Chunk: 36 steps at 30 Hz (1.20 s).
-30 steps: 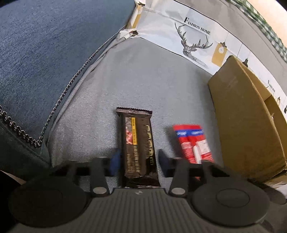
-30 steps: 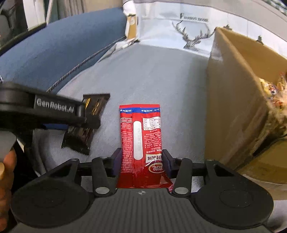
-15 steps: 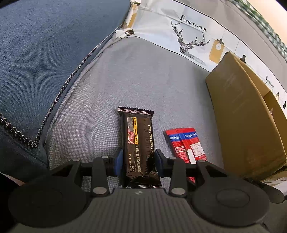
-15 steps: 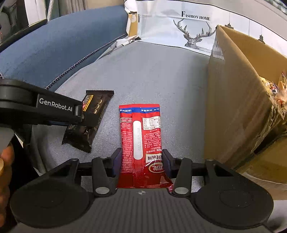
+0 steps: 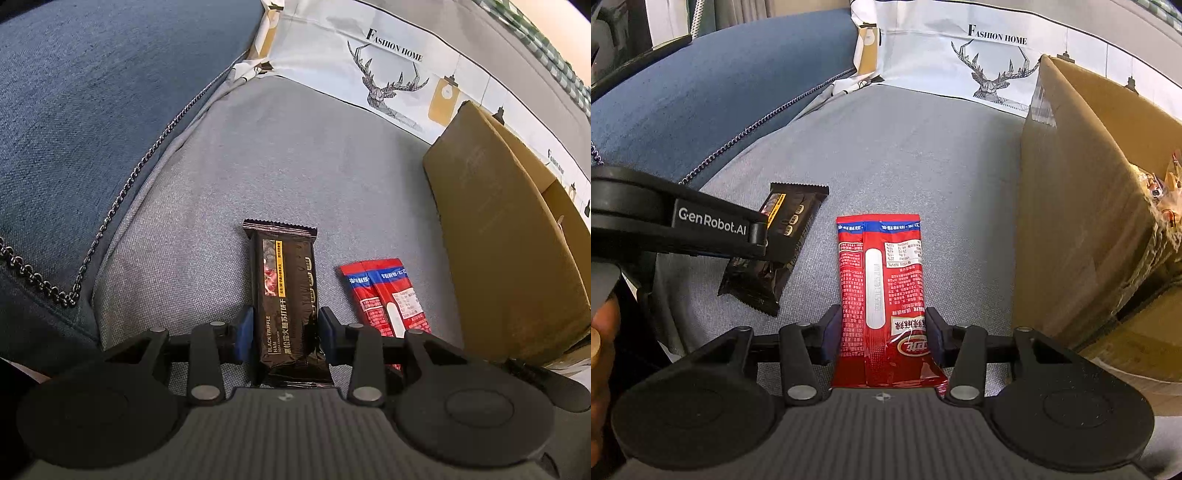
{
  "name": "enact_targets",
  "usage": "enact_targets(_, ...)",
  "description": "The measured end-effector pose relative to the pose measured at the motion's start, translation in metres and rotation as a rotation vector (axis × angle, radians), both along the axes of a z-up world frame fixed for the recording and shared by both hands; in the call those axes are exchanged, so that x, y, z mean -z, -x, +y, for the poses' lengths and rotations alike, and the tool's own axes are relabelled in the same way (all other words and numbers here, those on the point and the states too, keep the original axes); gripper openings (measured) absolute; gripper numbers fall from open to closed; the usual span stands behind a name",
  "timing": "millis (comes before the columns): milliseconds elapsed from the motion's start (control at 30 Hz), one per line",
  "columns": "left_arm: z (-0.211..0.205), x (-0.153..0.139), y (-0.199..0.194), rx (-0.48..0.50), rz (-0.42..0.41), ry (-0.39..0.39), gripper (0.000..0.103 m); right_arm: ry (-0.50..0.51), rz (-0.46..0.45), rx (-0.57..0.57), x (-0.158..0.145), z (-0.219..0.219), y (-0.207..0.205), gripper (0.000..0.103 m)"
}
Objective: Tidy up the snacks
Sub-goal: 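Lift the red packet with right tool while left tool lifts the chocolate bar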
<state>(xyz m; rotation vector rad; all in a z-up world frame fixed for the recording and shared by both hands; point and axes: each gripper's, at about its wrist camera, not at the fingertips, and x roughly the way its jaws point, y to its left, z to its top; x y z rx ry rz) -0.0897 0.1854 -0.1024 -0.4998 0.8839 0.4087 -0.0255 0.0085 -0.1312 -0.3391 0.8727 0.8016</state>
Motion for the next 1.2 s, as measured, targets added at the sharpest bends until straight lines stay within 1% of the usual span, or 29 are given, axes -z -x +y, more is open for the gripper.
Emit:
enact_targets(167,0.003,-0.002,0.005,-0.023,-0.019,-0.001,0.039,-0.021,-0.026,0.009,-0.003,-0.001,0.001,0.048)
enact_targets(200,0.003,-0.003,0.007,-0.031,-0.028,-0.001,0.036,-0.03,-0.031,0.011,-0.004,-0.002,0.001,0.048)
enact_targets(367,0.0,-0.011,0.013,-0.052,-0.081,-0.023,0.035,-0.09,-0.062,0.016,-0.017,-0.008,0.0,0.048)
enact_targets(433,-0.001,-0.012,0.011,-0.052,-0.085,-0.025,0.035,-0.112,-0.071,0.016,-0.021,-0.011,-0.001,0.048)
enact_targets(600,0.003,-0.007,0.008,-0.071,-0.076,0.018,0.035,-0.148,-0.058,0.013,-0.025,-0.017,-0.005,0.048)
enact_targets(667,0.001,-0.006,0.006,-0.075,-0.068,0.004,0.039,-0.149,-0.052,0.007,-0.024,-0.017,-0.004,0.048)
enact_targets(733,0.0,-0.004,0.003,-0.075,-0.068,-0.008,0.047,-0.149,-0.048,0.001,-0.026,-0.017,-0.005,0.048)
enact_targets(867,-0.001,0.001,-0.005,-0.076,-0.061,-0.029,0.049,-0.147,-0.043,-0.01,-0.026,-0.017,-0.007,0.048)
enact_targets(900,-0.001,0.002,-0.007,-0.073,-0.061,-0.035,0.051,-0.143,-0.037,-0.014,-0.026,-0.018,-0.007,0.048)
enact_targets(1033,-0.009,0.004,-0.015,-0.044,-0.056,-0.101,0.058,-0.128,-0.028,-0.02,-0.023,-0.017,-0.01,0.049)
enact_targets(1200,-0.018,0.008,-0.022,-0.004,-0.035,-0.173,0.059,-0.105,-0.026,-0.02,-0.018,-0.015,-0.008,0.049)
